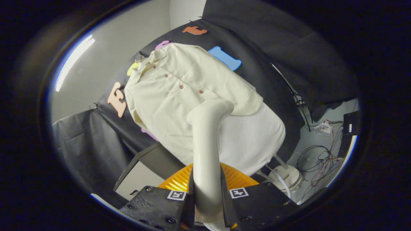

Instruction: Iron the clothes twice with a garment steamer, once on the left side and once on the right side.

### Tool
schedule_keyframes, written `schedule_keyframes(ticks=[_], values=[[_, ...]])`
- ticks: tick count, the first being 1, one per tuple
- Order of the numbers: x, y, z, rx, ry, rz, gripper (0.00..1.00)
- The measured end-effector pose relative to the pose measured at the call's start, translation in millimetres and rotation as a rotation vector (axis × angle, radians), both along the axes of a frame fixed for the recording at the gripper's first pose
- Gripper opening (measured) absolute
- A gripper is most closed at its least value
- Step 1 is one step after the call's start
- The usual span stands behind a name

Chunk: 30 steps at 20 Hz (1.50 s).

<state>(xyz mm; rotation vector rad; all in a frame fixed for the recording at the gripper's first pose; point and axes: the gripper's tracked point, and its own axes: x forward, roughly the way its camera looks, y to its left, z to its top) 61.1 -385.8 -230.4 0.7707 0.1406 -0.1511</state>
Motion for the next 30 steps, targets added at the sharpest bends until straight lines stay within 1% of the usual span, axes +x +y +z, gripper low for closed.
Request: schedule_keyframes(ticks=[3, 6, 8, 10, 12, 15, 18, 21, 23, 25, 26, 28, 30], values=[[-16, 45, 31, -0.032, -0.039, 0.043, 0.34], [-31, 90, 67, -0.066, -0.084, 0.056, 0.34], [-37, 131, 96, -0.080, -0.128, 0.087, 0.34], [-42, 172, 125, -0.119, -0.161, 0.114, 0.34], [-47, 213, 153, -0.189, -0.182, 0.141, 0.34], [-53, 277, 188, -0.343, -0.228, 0.161, 0.34], [-66, 348, 203, -0.438, -0.254, 0.193, 0.34], [-71, 402, 204, -0.559, -0.241, 0.234, 0.34], [-68, 422, 196, -0.628, -0.191, 0.248, 0.34], [-64, 434, 195, -0.670, -0.173, 0.242, 0.34], [-61, 437, 199, -0.694, -0.170, 0.232, 0.34], [-56, 432, 198, -0.701, -0.159, 0.209, 0.34], [-54, 419, 197, -0.700, -0.132, 0.155, 0.34]])
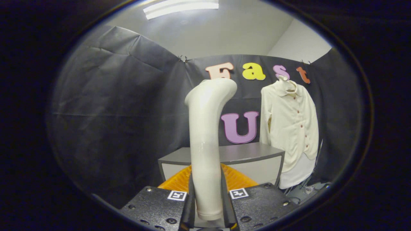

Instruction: Iron the clothes twice with a garment steamer, once on the left side and once on the right side.

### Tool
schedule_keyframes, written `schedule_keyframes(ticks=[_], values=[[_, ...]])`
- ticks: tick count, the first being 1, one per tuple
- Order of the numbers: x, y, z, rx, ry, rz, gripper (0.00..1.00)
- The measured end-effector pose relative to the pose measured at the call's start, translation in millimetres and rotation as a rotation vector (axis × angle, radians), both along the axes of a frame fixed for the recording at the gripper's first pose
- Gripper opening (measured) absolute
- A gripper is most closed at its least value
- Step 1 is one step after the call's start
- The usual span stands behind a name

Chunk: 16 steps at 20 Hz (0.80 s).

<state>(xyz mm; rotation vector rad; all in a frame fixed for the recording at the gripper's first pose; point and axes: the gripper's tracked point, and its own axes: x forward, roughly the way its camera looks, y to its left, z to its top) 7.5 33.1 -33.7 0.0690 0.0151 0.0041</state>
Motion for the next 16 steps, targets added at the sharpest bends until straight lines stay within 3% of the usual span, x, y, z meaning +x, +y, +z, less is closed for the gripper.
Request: schedule_keyframes(ticks=[7, 16], values=[[-13, 7, 37, 0.066, -0.125, -0.036, 0.34], [-20, 0, 32, -0.015, -0.102, -0.078, 0.34]])
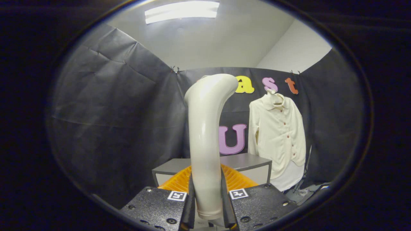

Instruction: Iron the clothes twice with a garment steamer, once on the left side and once on the right side.

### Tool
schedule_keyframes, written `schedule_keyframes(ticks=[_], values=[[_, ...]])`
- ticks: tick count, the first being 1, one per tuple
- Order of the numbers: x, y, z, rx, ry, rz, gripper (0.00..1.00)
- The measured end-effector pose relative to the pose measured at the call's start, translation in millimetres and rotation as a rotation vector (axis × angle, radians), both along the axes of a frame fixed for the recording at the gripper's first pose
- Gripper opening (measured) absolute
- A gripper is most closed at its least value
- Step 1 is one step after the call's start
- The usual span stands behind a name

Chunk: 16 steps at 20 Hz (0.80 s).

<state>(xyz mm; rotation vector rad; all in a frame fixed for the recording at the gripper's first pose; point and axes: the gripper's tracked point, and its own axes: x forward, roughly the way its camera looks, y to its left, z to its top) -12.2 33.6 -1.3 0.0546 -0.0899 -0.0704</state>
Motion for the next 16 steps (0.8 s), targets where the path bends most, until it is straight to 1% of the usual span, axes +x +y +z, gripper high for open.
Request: schedule_keyframes(ticks=[16], values=[[-1.6, -0.8, -3.0, -0.005, 0.005, -0.001, 0.34]])
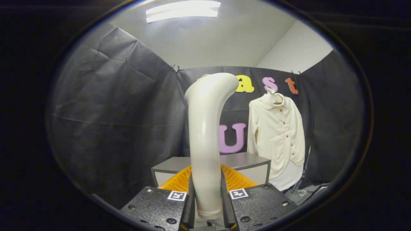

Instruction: Iron the clothes twice with a garment steamer, once on the left side and once on the right side.

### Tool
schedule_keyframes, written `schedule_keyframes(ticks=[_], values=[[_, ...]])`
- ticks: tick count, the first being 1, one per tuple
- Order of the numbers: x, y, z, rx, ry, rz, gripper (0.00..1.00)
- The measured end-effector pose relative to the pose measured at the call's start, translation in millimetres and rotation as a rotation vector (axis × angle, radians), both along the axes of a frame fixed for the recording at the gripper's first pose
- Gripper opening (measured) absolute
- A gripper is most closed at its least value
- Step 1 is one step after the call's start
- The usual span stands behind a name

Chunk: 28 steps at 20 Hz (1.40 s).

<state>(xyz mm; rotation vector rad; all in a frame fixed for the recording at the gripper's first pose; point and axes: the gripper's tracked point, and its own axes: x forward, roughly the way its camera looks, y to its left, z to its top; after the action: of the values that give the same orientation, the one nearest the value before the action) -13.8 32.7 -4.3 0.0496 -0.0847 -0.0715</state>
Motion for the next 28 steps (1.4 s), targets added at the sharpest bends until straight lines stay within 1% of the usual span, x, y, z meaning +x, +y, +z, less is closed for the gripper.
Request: schedule_keyframes(ticks=[28], values=[[-2.3, -4.1, -3.6, -0.010, 0.011, -0.008, 0.34]])
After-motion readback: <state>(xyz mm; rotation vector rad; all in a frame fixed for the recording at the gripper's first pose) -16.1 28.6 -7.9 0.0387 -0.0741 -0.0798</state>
